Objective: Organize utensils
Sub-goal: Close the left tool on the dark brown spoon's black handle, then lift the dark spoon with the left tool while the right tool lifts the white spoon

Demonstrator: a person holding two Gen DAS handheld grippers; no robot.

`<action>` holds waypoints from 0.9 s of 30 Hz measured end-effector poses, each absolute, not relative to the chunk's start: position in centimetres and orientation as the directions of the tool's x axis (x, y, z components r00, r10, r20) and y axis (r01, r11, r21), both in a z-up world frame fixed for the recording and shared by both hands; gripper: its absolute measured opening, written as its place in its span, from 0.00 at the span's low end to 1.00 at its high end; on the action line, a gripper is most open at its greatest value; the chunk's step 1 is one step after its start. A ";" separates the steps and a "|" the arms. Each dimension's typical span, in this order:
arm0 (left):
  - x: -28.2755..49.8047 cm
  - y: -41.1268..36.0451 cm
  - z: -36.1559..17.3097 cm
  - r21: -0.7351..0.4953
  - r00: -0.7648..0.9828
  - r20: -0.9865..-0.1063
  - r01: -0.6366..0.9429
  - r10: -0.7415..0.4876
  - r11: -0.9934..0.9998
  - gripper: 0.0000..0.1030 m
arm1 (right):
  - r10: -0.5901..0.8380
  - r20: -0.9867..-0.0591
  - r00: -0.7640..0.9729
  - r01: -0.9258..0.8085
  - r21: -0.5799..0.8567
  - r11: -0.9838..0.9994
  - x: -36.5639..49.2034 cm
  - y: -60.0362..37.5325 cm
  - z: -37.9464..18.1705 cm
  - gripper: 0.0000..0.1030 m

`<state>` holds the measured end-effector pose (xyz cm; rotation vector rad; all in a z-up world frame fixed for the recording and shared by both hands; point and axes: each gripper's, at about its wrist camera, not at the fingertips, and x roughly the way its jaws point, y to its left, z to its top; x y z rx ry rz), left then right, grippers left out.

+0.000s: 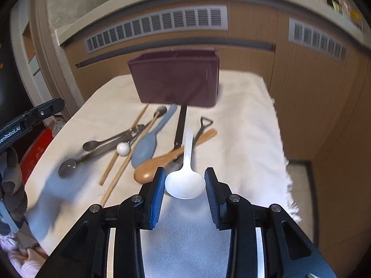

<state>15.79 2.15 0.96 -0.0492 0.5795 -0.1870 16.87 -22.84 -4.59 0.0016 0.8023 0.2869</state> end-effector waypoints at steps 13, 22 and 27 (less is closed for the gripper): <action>15.8 4.3 -3.5 -0.142 0.730 -0.660 0.115 -0.181 0.983 0.28 | 0.168 -0.736 0.656 -0.083 0.151 0.985 14.4 -23.4 -7.1 0.63; 15.0 5.9 -5.3 -0.149 0.710 -0.686 0.074 -0.157 0.986 0.31 | 0.087 -0.751 0.654 -0.058 0.065 0.996 15.5 -21.7 -7.6 0.30; 13.5 7.0 -6.1 -0.145 0.693 -0.703 0.078 -0.159 0.986 0.44 | 0.027 -0.674 0.738 -0.056 -0.022 0.998 14.8 -21.8 -4.5 0.30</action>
